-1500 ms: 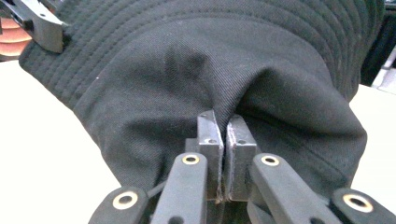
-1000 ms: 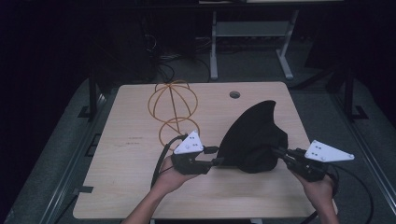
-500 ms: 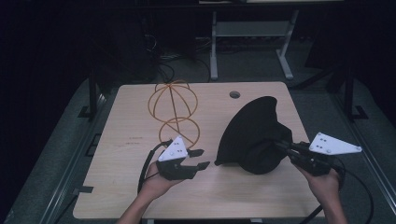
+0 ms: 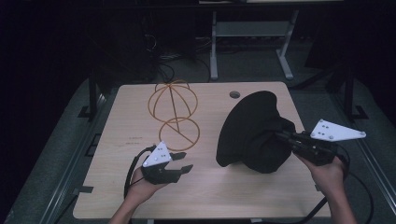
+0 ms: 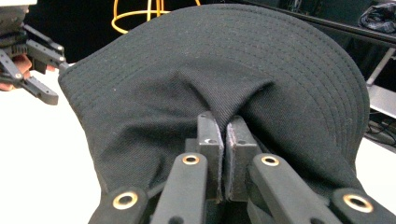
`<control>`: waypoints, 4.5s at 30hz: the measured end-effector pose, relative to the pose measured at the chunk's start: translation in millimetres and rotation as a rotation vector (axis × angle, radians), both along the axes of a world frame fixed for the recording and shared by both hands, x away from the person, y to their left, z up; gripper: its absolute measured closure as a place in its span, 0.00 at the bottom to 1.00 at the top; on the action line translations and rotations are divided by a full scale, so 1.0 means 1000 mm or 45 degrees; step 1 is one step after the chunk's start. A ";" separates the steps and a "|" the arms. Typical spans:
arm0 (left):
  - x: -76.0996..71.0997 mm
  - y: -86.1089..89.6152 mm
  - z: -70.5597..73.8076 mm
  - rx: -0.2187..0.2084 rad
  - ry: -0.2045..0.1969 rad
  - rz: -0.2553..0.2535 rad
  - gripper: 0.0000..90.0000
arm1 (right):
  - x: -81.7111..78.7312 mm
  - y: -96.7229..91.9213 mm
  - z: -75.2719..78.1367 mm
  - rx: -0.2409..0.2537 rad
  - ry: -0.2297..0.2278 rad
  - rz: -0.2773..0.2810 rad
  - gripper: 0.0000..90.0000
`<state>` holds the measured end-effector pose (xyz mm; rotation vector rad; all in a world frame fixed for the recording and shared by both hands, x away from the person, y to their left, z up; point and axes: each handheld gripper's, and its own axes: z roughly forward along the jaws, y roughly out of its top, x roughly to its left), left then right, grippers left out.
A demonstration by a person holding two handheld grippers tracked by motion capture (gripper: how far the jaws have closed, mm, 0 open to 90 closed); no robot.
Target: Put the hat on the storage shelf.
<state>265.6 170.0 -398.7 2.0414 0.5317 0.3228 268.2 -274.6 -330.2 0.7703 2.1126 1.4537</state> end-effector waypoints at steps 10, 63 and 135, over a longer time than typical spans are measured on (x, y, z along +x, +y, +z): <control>0.000 0.015 -0.013 0.046 0.002 0.048 0.50 | 0.010 0.002 0.027 0.004 0.019 0.012 0.97; 0.008 0.037 -0.028 0.100 -0.003 0.116 0.42 | 0.084 0.102 0.137 -0.071 0.001 0.238 0.96; 0.001 0.018 -0.036 0.171 0.012 -0.013 0.42 | 0.197 0.310 0.128 -0.244 0.230 0.385 0.95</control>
